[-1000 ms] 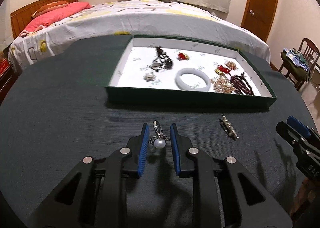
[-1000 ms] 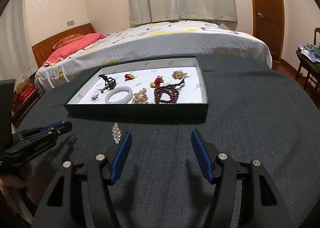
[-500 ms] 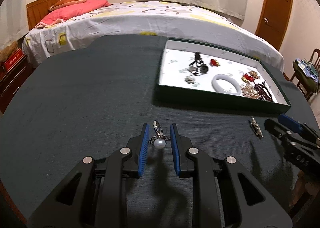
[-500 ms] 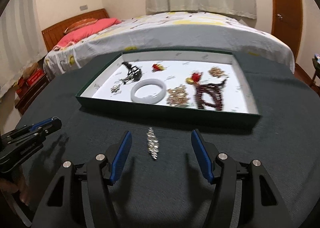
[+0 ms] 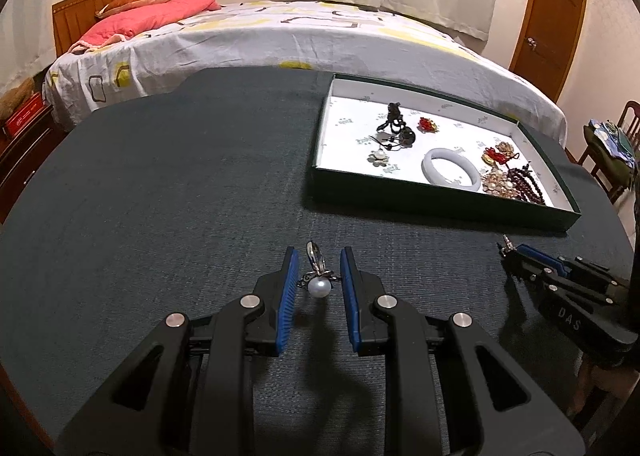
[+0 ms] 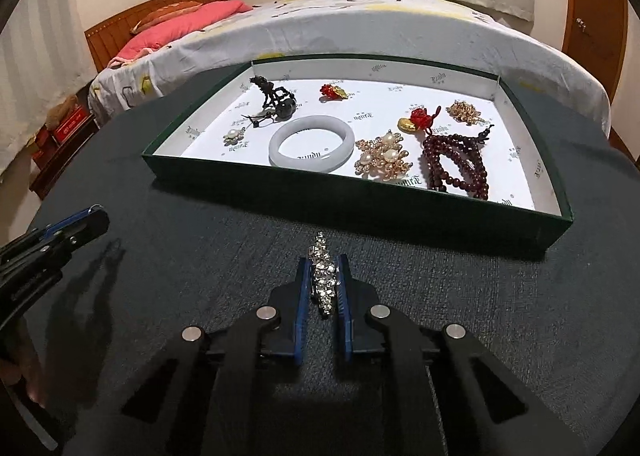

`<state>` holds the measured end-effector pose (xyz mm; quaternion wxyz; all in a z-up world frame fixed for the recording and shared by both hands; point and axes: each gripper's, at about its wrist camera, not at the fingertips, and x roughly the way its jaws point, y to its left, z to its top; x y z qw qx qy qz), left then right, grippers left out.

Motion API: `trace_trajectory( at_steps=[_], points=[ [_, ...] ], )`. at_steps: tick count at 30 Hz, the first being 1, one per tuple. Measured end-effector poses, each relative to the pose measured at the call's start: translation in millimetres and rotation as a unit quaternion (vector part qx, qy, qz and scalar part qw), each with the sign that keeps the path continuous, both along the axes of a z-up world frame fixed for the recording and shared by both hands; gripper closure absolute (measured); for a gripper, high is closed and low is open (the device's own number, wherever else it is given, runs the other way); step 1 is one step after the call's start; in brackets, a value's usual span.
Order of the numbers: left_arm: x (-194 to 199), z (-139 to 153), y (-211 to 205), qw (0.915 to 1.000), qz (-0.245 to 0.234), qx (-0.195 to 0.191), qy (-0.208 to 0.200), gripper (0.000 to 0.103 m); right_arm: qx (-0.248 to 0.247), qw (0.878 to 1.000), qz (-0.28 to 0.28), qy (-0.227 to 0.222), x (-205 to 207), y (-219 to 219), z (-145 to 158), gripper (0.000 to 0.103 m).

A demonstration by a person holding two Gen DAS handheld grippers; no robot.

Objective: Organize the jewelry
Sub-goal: 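Carry the pearl pendant and rhinestone brooch into the box and open both tools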

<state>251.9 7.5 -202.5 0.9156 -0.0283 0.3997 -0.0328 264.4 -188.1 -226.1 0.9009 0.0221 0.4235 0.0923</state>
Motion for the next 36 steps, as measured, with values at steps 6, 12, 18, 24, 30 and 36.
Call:
trace_trajectory(
  at_steps=[6, 12, 18, 24, 30, 36],
  points=[
    [0.3, 8.0, -10.4, 0.9999, -0.012, -0.004, -0.010, 0.082, 0.018, 0.999, -0.003, -0.031, -10.9, -6.3, 18.5, 0.089],
    [6.0, 26.0, -29.1, 0.9987, -0.035, -0.013, -0.033, 0.082, 0.043, 0.997, -0.014, -0.065, -12.3, -22.2, 48.6, 0.089],
    [24.8, 47.5, -55.8, 0.9958, -0.064, -0.021, -0.062, 0.082, 0.043, 0.993, -0.032, -0.105, 3.0, -41.0, 77.9, 0.089],
    [55.9, 64.9, -86.6, 0.9915, -0.089, -0.015, -0.094, 0.082, 0.031, 0.990, -0.053, -0.129, 28.5, -57.8, 91.3, 0.089],
    [93.4, 67.5, -106.2, 0.9901, -0.085, -0.013, -0.111, 0.082, 0.019, 0.987, -0.064, -0.143, 64.3, -66.6, 94.9, 0.089],
    [131.2, 55.6, -122.7, 0.9908, -0.079, -0.003, -0.109, 0.082, 0.009, 0.989, -0.069, -0.131, 98.6, -70.9, 74.9, 0.089]
  ],
)
